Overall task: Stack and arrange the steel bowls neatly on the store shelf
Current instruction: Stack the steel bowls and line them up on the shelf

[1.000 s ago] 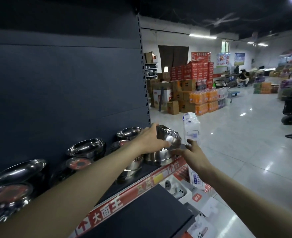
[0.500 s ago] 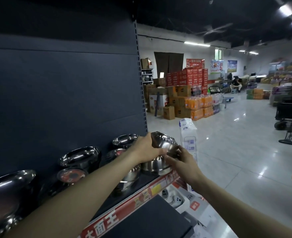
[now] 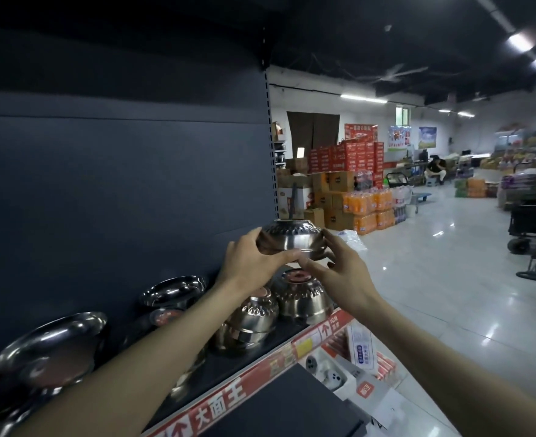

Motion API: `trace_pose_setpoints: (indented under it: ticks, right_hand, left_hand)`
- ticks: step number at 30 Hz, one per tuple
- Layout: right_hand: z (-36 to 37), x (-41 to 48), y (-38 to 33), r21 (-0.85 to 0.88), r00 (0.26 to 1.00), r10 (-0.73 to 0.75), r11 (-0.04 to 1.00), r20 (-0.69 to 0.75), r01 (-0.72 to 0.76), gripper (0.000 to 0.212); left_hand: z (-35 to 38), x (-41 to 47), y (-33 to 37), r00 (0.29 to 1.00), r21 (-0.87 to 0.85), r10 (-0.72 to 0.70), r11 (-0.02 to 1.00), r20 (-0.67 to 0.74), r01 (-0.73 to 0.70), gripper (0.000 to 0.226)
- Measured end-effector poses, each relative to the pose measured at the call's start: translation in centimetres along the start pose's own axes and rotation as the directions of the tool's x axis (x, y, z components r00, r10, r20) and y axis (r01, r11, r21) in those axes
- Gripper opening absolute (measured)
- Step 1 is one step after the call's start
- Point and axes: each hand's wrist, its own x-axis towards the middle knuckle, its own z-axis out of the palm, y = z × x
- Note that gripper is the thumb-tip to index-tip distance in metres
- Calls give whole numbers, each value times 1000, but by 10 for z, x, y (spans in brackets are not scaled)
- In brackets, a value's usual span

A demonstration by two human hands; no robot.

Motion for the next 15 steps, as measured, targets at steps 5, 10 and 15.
trace_pose_setpoints:
  ticks: [5, 10, 15]
  right_hand:
    - [15, -14, -37, -36, 996, -86, 996, 17, 86, 73]
    - [27, -28, -66, -23, 996, -84, 996, 22, 84, 53]
    - [34, -35, -92, -24, 996, -69, 997, 63, 71, 58]
  left_hand:
    - [-44, -30, -1, 998, -41, 25, 999, -58, -28, 47]
    - [-87, -63, 1, 996, -64, 53, 996, -68, -57, 35]
    - [-113, -87, 2, 995, -45, 61, 997, -82, -65, 33]
